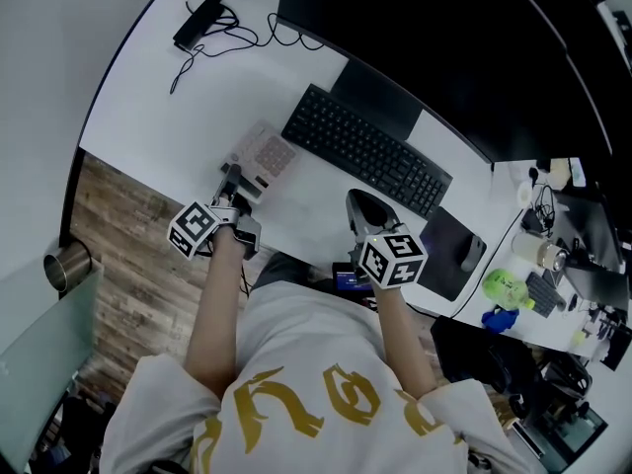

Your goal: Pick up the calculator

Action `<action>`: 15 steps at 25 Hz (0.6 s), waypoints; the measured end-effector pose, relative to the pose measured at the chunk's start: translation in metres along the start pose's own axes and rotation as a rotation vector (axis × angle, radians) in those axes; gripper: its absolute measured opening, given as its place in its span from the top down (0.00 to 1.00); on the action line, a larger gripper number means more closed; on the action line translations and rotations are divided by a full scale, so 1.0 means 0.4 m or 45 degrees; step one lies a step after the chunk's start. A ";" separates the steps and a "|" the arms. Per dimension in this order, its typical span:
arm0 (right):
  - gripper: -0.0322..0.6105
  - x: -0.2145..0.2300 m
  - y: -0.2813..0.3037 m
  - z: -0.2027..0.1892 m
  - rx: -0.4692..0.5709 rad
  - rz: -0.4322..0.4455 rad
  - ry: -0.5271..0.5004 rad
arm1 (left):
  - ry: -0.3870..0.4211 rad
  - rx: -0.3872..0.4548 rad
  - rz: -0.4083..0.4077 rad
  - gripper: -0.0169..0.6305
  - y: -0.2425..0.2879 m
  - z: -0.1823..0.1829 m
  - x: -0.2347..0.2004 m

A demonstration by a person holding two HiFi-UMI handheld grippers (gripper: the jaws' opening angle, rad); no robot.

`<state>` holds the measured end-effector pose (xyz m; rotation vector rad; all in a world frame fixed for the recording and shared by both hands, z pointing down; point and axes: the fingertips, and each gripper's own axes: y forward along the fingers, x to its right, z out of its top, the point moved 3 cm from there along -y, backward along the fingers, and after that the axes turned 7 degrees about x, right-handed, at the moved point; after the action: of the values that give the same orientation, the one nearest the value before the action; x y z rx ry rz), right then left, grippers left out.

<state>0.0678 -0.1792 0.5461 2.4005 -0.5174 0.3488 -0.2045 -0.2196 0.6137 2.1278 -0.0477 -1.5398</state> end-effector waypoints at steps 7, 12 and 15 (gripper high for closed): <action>0.91 0.001 -0.009 0.014 0.039 -0.006 0.006 | -0.050 0.007 -0.012 0.85 -0.002 0.001 -0.002; 0.91 0.009 -0.033 0.041 0.114 -0.014 0.034 | -0.070 0.032 -0.041 0.86 -0.019 0.001 0.012; 0.91 0.014 -0.040 0.048 0.105 -0.033 -0.016 | -0.083 0.059 -0.066 0.86 -0.036 0.006 0.030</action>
<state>0.0820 -0.1818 0.5250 2.4882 -0.4854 0.3503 -0.2061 -0.2118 0.5968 2.1298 -0.0518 -1.6531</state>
